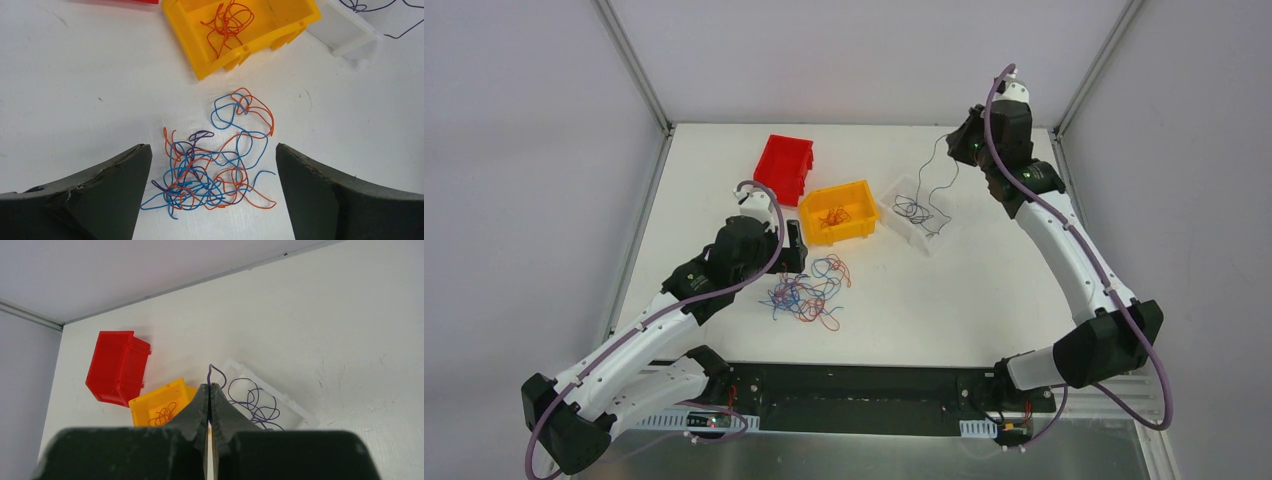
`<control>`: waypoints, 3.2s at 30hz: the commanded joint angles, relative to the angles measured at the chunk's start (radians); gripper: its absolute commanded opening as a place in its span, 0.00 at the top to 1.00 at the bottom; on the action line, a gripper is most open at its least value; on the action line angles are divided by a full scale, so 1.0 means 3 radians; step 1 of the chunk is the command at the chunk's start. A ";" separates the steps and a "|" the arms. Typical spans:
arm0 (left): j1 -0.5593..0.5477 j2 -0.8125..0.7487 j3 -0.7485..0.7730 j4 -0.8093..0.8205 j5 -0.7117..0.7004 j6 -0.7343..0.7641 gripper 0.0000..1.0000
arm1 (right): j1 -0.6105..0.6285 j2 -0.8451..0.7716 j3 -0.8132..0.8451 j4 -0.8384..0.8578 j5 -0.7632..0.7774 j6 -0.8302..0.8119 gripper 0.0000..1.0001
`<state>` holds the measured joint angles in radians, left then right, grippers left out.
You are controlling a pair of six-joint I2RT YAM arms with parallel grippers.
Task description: Untangle the cables
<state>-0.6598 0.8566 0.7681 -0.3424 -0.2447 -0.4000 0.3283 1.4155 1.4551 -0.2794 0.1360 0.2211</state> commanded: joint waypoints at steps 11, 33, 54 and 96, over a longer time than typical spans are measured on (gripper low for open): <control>0.0011 -0.0002 0.0115 0.0004 -0.0024 0.0104 0.01 | -0.0035 -0.0092 -0.0407 -0.0156 0.0728 -0.0227 1.00; 0.0011 -0.0010 0.0114 -0.0032 -0.0029 0.0081 0.01 | 0.0056 0.0521 -0.0385 0.0455 -0.0387 0.0170 1.00; 0.0011 0.0066 0.0192 -0.0091 -0.0012 0.0075 0.01 | -0.0572 0.0250 -0.0497 0.0402 0.0069 0.0316 1.00; 0.0009 0.0100 0.0188 -0.0094 -0.0009 0.0096 0.01 | -0.0090 0.1680 -0.0247 0.0264 -0.0771 0.0282 1.00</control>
<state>-0.6598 0.8963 0.8051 -0.3668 -0.2440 -0.3820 0.3027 1.8622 1.2957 -0.1551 -0.0647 0.2882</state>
